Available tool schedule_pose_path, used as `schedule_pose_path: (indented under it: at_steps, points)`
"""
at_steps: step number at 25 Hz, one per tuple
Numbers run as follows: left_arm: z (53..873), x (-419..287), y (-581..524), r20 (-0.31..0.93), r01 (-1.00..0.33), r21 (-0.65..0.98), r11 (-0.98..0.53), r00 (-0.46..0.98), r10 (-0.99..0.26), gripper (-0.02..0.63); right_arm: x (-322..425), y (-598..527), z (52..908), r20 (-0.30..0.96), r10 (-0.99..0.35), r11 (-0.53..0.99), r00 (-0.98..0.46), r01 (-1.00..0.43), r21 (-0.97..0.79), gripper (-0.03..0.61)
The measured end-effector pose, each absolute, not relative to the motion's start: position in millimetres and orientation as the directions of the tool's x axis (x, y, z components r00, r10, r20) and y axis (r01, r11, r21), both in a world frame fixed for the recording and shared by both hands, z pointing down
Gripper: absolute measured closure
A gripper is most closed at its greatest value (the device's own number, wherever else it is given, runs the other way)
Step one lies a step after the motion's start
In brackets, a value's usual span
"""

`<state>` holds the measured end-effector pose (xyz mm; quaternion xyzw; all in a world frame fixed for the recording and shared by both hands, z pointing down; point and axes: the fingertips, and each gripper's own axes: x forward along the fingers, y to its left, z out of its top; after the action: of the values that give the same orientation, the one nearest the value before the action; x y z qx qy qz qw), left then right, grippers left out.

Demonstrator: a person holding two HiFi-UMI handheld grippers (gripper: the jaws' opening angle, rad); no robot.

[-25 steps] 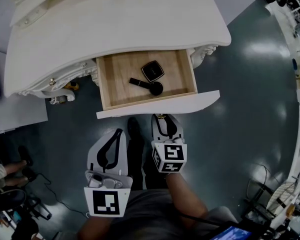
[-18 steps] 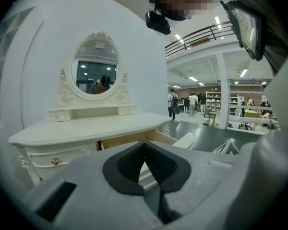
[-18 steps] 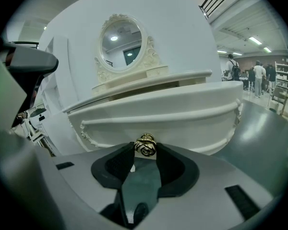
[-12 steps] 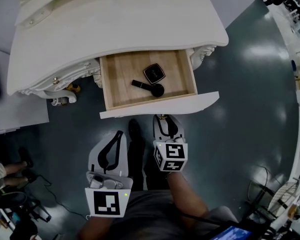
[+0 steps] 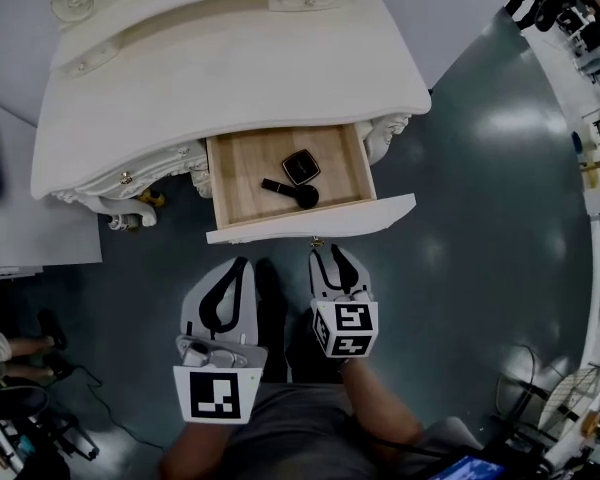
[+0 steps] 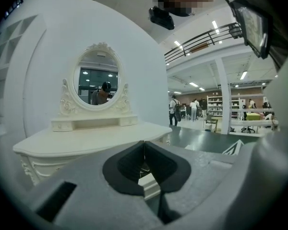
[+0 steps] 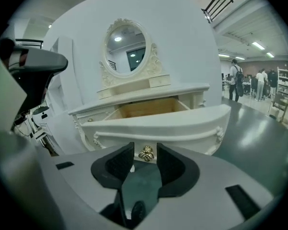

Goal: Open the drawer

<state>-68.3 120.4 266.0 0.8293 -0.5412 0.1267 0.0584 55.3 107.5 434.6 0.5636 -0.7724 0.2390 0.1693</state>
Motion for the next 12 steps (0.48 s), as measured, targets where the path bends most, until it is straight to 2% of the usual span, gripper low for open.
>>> schedule_pose_path:
  at_steps: [2, 5, 8, 12]
  points:
    - [249, -66, 117, 0.258, -0.918, -0.045, -0.393, 0.37, -0.893, 0.598, 61, 111, 409, 0.509, -0.801, 0.255, -0.315, -0.949, -0.186, 0.433]
    - [227, -63, 116, 0.265, -0.921, -0.062, -0.385, 0.356, -0.896, 0.598, 65, 112, 358, 0.449, -0.83, 0.29, -0.332, -0.943, -0.161, 0.474]
    - [201, -61, 111, 0.238, -0.93, -0.06, -0.362, 0.339, -0.91, 0.598, 68, 105, 297, 0.354, -0.867, 0.329, -0.349, -0.937, -0.119, 0.526]
    - [174, -56, 110, 0.173, -0.933, -0.084, -0.349, 0.331, -0.928, 0.598, 66, 105, 227, 0.222, -0.902, 0.369, -0.37, -0.928, -0.05, 0.552]
